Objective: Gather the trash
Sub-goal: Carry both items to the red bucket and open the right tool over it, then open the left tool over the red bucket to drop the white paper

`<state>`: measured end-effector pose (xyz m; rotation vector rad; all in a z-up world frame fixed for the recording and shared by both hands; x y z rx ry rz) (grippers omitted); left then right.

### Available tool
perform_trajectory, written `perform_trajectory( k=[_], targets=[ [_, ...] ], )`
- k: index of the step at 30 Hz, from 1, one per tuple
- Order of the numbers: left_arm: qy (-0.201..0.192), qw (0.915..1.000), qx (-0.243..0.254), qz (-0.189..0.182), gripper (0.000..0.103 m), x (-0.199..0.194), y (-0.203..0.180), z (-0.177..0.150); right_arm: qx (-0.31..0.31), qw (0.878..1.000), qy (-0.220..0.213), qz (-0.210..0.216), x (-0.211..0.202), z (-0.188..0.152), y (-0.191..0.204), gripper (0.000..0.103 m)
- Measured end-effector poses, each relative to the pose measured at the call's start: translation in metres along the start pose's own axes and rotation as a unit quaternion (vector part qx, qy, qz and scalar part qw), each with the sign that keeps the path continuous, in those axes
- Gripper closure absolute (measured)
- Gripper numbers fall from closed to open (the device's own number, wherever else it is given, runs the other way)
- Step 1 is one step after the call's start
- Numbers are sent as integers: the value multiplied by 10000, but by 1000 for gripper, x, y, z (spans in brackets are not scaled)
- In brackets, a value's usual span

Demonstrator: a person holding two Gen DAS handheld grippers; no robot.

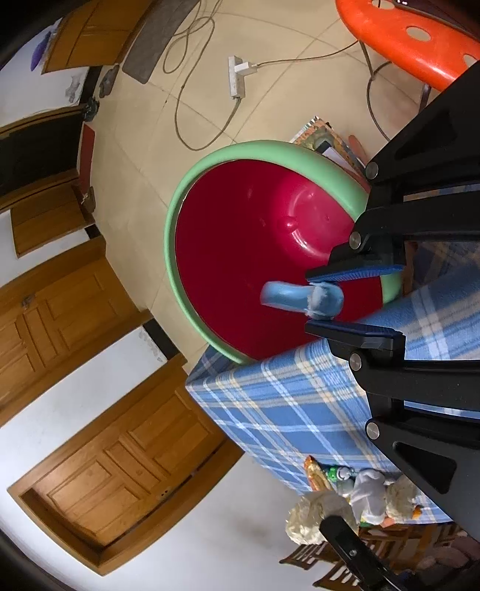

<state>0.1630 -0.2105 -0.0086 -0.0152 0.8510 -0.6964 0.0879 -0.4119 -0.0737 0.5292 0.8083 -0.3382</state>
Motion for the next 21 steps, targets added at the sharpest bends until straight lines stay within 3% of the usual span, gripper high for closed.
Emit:
perform_trajectory(
  k=[8,21],
  targets=[
    [230,9992,287,-141,54,34,-24,6,147,9997,-177,-23,-9,5,-14,70],
    [638,9932,922,-314,52,90,-65,8,489,9971,-491,-326,-36,7,-41,66]
  ],
)
Point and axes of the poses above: each gripper's, at about its wrist camera, not at the fingertips, and x roughly the way its jaws point, y to its left, z to its top, the point moved 2 cm from there along x, roughly the way its jaws point, and after that the axes turned 8 degrees about -z, right-handed, at the moved point
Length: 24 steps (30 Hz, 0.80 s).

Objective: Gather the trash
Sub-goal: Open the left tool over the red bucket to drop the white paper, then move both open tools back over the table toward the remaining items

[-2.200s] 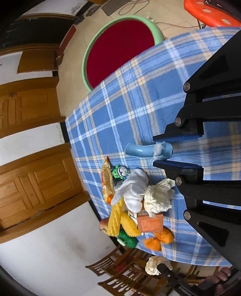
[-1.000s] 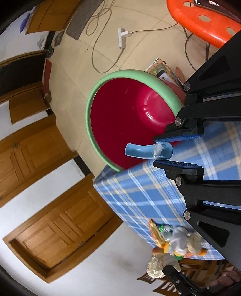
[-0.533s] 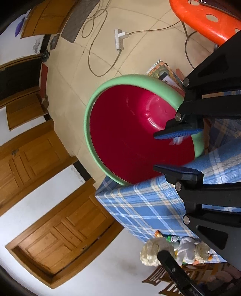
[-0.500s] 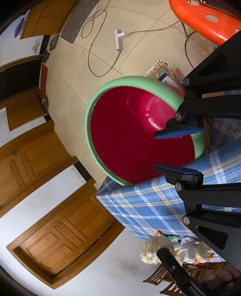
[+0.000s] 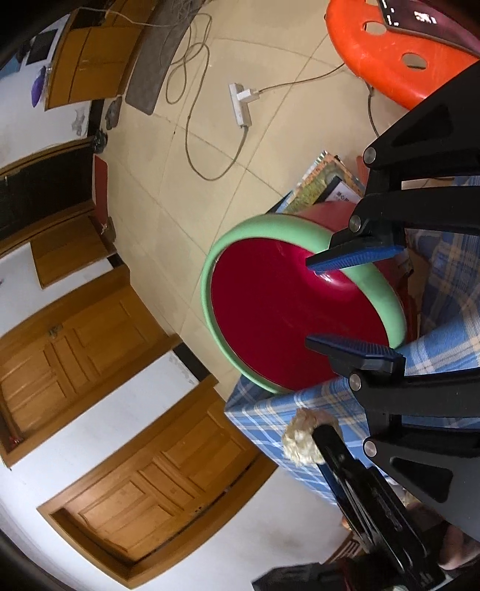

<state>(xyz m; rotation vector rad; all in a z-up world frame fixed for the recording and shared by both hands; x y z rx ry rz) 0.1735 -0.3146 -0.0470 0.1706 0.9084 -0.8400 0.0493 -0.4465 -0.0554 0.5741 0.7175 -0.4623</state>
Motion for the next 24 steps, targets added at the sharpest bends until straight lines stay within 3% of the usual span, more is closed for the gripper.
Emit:
perform_trajectory(
  k=[4,7,24],
  targets=[
    [7,9998,132,161,43,6,-6,7,74,10000,11,-9,-1,0,-5,65],
    [-55,9998,69,182,36,3,-4,9,138,9999,22,-32,-1,-1,-9,58],
    [-442,9965,-571,421,35,-71,19,-18,-97,9996,-125,240,-33,-10,13,52]
  ],
)
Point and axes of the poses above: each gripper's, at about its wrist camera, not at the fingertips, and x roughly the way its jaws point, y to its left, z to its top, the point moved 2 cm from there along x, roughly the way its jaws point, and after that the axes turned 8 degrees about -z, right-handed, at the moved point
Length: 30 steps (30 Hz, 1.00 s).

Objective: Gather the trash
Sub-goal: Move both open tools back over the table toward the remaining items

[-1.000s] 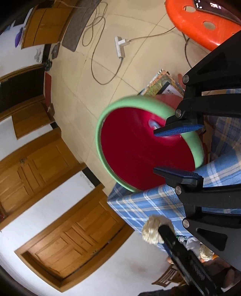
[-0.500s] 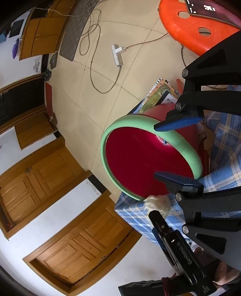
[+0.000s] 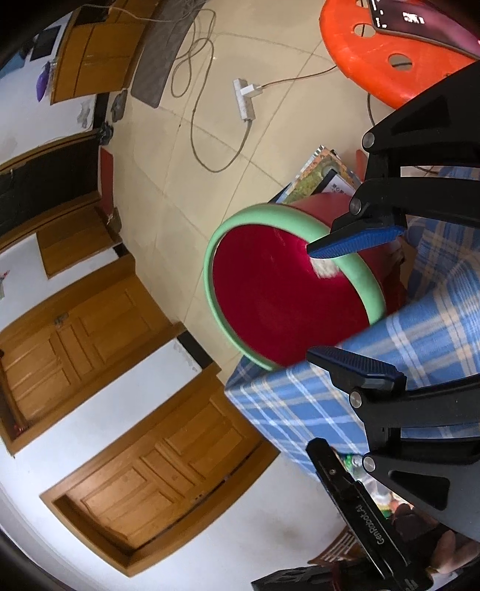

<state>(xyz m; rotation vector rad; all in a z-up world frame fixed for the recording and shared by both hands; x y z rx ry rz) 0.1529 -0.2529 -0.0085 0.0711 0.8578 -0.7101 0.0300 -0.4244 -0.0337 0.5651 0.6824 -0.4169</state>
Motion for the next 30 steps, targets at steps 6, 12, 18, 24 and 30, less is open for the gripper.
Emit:
perform_trajectory(
  k=[6,12,18,24,30],
  targets=[
    [-259,9994,-175,164,35,-39,17,-12,-205,9995,-61,212,-18,-8,20,52],
    [-499,9966,-442,475,35,-79,44,-29,-468,9979,-51,448,-33,-20,42,52],
    [-756,9910,-739,815,35,-117,78,-49,-746,9951,-67,648,-46,-33,69,52],
    [-912,9843,-1019,1118,35,-145,114,-70,-974,9921,27,795,-52,-50,96,52],
    [-982,9749,-1417,1409,35,-161,155,-90,-1294,9878,161,856,-54,-66,121,51]
  ],
)
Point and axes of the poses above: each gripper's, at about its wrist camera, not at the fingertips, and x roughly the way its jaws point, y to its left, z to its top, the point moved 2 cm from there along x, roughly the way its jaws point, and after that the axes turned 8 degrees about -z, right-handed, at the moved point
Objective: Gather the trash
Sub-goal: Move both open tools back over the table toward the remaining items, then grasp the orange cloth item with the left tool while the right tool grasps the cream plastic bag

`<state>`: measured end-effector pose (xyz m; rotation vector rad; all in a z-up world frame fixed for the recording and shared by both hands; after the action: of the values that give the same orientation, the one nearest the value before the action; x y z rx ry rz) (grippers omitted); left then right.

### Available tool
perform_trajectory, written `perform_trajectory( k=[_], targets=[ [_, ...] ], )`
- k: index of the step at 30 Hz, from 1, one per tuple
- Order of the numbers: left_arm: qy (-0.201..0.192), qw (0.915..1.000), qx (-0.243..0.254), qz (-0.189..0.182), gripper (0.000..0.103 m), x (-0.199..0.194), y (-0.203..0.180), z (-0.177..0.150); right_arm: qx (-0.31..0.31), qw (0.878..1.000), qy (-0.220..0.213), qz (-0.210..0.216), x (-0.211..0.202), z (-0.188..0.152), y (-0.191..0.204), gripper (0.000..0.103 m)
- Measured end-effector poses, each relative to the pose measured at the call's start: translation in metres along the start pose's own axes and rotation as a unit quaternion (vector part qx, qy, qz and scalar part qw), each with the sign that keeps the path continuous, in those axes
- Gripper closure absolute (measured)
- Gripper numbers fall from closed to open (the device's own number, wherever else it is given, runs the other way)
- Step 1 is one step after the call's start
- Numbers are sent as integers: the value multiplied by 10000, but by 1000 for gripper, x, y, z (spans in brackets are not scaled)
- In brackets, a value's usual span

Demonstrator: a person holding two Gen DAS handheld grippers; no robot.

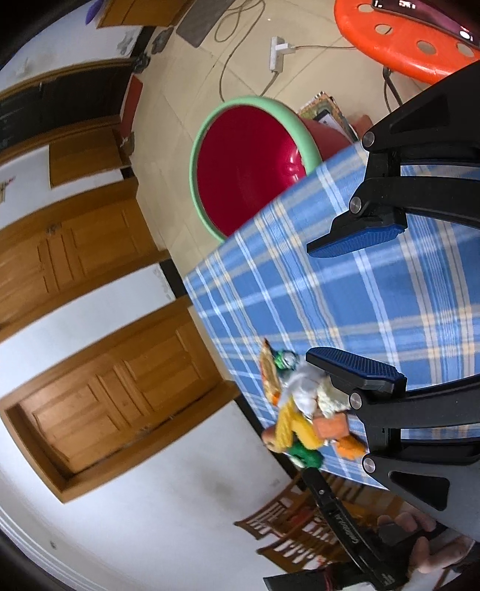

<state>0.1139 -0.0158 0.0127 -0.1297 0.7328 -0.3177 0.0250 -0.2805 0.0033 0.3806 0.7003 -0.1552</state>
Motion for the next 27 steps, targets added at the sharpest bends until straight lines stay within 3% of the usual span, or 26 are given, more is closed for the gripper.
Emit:
perform_trajectory(
  k=[7,12,19,25,27],
  targets=[
    [201,9964,-525,632,35,14,63,-16,-140,9993,348,88,20,-15,11,49],
    [403,9921,-849,831,35,31,96,-27,-51,9976,689,74,38,-24,10,48],
    [684,9893,-1053,745,35,57,108,-35,-132,9964,834,-35,48,-29,14,48],
    [701,9898,-1100,581,36,71,106,-37,-226,9953,932,-98,56,-32,20,47],
    [653,9907,-1051,565,41,71,103,-36,-278,9949,960,-96,59,-32,24,47]
  ],
)
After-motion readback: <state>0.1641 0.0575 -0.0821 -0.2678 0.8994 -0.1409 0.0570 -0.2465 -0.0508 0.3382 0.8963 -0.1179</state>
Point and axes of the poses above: each gripper's, at about its wrist camera, not at the fingertips, and x roughly the way its jaws point, y to its left, z to its top, the point moved 2 cm from there along x, roughly the way its jaws point, and after that the axes turned 8 degrees about -z, right-handed, at the moved point
